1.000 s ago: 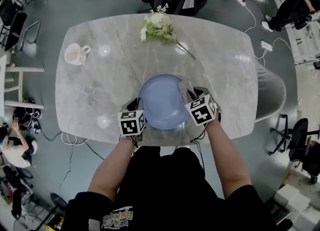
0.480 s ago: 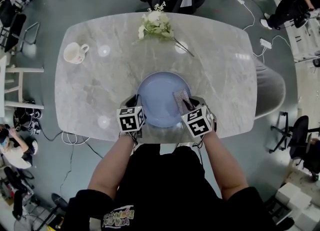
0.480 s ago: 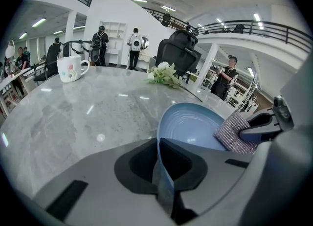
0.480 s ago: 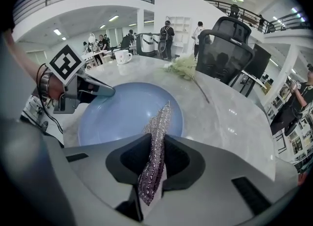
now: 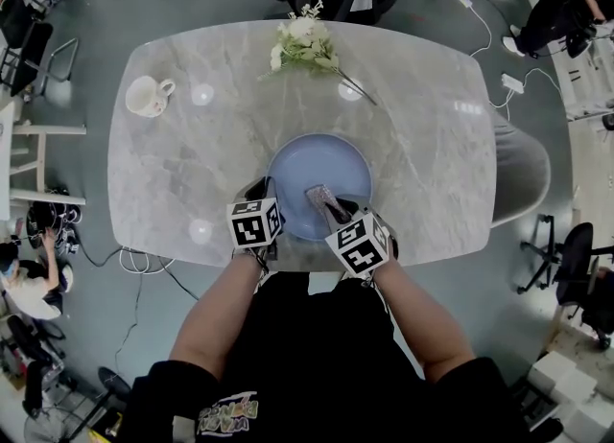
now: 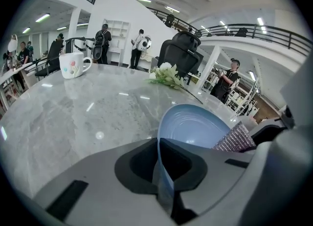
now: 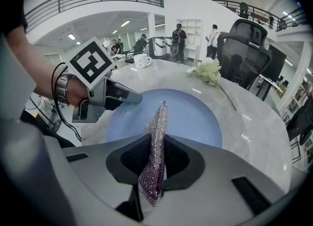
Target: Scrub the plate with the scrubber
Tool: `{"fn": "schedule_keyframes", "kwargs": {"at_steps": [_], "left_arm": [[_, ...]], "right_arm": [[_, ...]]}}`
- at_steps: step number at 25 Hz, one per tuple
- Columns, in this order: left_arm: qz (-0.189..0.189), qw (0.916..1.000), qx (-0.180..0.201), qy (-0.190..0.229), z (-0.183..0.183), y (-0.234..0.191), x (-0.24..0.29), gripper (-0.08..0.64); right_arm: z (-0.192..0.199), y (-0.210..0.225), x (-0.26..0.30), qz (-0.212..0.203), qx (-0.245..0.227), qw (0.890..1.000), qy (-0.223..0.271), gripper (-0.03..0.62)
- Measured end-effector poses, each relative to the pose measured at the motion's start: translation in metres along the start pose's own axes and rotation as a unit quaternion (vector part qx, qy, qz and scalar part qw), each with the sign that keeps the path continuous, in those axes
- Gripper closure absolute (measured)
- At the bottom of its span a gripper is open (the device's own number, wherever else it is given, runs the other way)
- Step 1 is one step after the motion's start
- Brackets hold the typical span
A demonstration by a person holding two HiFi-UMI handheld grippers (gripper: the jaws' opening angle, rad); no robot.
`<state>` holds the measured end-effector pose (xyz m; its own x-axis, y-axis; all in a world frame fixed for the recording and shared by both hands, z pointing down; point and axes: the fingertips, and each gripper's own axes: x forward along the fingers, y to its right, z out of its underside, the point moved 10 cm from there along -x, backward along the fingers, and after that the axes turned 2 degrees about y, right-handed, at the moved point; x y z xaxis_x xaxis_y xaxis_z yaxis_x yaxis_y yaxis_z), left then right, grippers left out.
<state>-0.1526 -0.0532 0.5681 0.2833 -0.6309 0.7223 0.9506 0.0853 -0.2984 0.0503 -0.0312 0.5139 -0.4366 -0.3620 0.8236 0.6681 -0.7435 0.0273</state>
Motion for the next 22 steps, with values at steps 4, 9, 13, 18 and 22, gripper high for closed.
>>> {"fn": "schedule_keyframes", "kwargs": {"at_steps": [4,9,13,18,22], "left_arm": [[0.003,0.9999,-0.010,-0.002,0.001,-0.002,-0.001,0.532],[0.008,0.9998,-0.019,-0.002,0.000,-0.003,-0.001,0.534],[0.013,0.9996,-0.023,-0.004,0.001,-0.004,-0.002,0.534],[0.023,0.9996,-0.018,-0.006,0.000,-0.004,-0.003,0.535],[0.025,0.9995,-0.017,-0.006,0.000,-0.006,-0.003,0.535]], "right_arm": [[-0.012,-0.017,0.008,-0.020,-0.015,1.000,0.005,0.517],[-0.026,-0.032,0.019,-0.040,-0.049,0.998,0.005,0.517],[-0.034,-0.033,0.029,-0.044,-0.058,0.997,0.002,0.517],[-0.044,-0.019,0.042,-0.045,-0.033,0.998,-0.001,0.517],[-0.053,-0.005,0.052,-0.041,-0.013,0.999,-0.001,0.517]]}}
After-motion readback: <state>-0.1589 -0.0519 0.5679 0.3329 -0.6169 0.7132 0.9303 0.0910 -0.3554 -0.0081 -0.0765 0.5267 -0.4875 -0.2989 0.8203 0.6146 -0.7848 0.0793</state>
